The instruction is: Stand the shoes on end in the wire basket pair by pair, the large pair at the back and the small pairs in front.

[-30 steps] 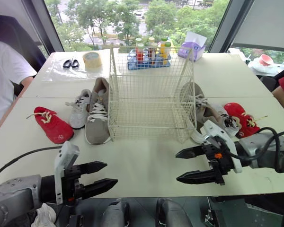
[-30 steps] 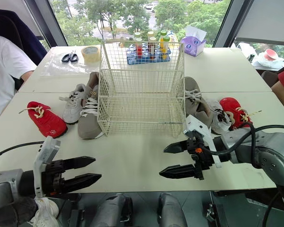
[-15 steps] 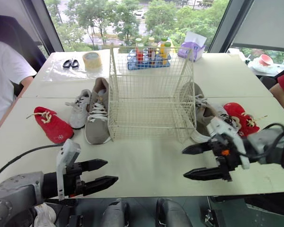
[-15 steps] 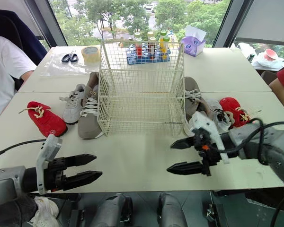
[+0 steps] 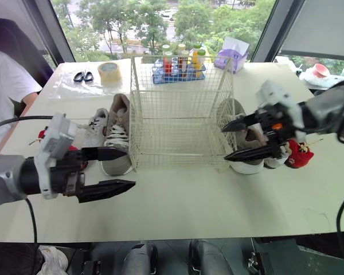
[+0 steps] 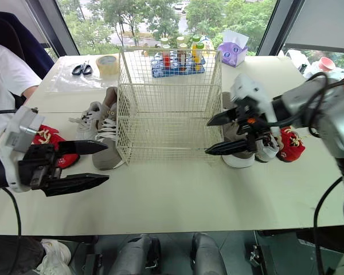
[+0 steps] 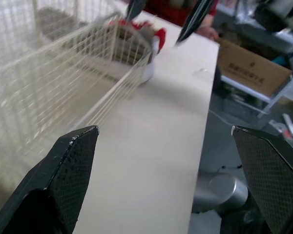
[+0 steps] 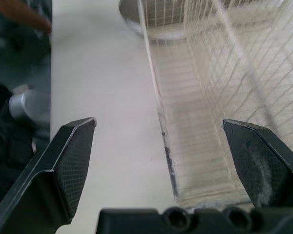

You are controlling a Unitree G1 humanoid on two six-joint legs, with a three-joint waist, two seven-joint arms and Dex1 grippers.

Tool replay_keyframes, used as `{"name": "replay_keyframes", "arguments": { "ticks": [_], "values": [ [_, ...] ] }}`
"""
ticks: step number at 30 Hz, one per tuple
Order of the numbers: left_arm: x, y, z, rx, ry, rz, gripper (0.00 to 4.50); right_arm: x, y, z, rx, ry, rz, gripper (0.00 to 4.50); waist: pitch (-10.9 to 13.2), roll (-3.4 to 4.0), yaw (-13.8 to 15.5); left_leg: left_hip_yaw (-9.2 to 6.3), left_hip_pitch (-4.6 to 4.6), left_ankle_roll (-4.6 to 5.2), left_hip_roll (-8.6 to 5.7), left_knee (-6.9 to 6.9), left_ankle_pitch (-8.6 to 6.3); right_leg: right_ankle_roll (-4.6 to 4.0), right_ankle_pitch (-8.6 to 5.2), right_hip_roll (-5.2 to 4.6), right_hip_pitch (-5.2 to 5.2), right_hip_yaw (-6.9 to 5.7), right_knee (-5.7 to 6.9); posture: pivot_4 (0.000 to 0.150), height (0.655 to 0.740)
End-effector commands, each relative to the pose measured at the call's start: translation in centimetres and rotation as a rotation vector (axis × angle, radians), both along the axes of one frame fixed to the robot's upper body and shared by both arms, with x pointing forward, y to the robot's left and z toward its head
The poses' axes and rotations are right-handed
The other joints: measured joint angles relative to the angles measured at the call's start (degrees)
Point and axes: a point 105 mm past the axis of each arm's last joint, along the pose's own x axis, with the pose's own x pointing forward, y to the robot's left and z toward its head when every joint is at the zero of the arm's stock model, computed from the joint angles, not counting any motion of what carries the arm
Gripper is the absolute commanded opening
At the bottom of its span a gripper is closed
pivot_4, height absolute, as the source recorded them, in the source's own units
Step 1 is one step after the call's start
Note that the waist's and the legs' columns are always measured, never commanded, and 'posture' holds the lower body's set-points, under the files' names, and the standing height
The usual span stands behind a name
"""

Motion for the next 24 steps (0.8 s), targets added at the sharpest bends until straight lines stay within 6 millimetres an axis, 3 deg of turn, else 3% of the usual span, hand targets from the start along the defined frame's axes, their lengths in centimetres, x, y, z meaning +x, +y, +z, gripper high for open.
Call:
{"name": "replay_keyframes", "arguments": {
  "ticks": [1,4,7,14,17,19,24],
  "values": [
    [-0.1,-0.6,0.2,-0.021,-0.025,-0.001,4.5,0.6,0.0,-0.4,-0.097,-0.038,0.042,4.49,0.0,0.0,0.1,0.01,0.0,-0.01,0.0,0.01,0.01,0.01,0.01,0.0,-0.01,0.0,0.03,0.15,0.74],
    [-0.3,-1.5,0.4,-0.08,-0.051,-0.004,4.5,1.8,0.9,-2.1,-0.128,-0.025,0.024,4.49,0.0,-0.01,0.1,0.01,0.04,-0.02,0.0,0.06,0.02,0.04,0.01,0.01,0.0,0.0,0.12,0.15,0.74],
    [-0.4,-2.1,0.2,-0.087,-0.065,0.008,4.5,2.4,0.9,-3.5,-0.192,-0.051,0.009,3.65,0.0,-0.02,0.3,0.0,0.04,-0.05,-0.01,0.11,0.04,0.05,0.01,-0.01,0.01,0.01,0.22,0.15,0.74],
    [0.1,-2.2,-1.2,-0.057,-0.074,0.047,4.5,1.7,0.8,-4.4,-0.357,-0.132,0.034,0.04,0.0,-0.04,0.2,0.0,0.19,-0.12,-0.02,0.14,0.08,0.04,-0.06,-0.02,0.01,0.02,0.51,0.15,0.74],
    [0.2,-2.3,-1.4,-0.065,-0.078,0.05,4.5,0.8,1.3,-4.2,-0.346,-0.118,0.044,0.04,0.0,-0.03,0.2,-0.03,0.2,-0.22,-0.02,0.14,0.14,0.04,-0.07,-0.01,-0.05,0.02,0.66,0.15,0.74],
    [0.3,-2.3,-1.3,-0.073,-0.079,0.054,4.5,1.2,1.3,-3.9,-0.329,-0.152,-0.005,0.04,0.0,-0.03,0.2,-0.04,0.2,-0.23,0.0,0.13,0.15,0.05,-0.07,0.0,-0.08,0.02,0.7,0.15,0.74],
    [1.2,-2.3,-1.5,-0.078,-0.079,0.058,4.5,4.2,0.7,-3.4,-0.376,-0.32,-0.072,0.04,0.0,-0.05,0.2,-0.05,0.22,-0.25,-0.01,0.14,0.17,0.01,-0.06,0.02,-0.06,0.02,0.7,0.15,0.74]
  ]
}}
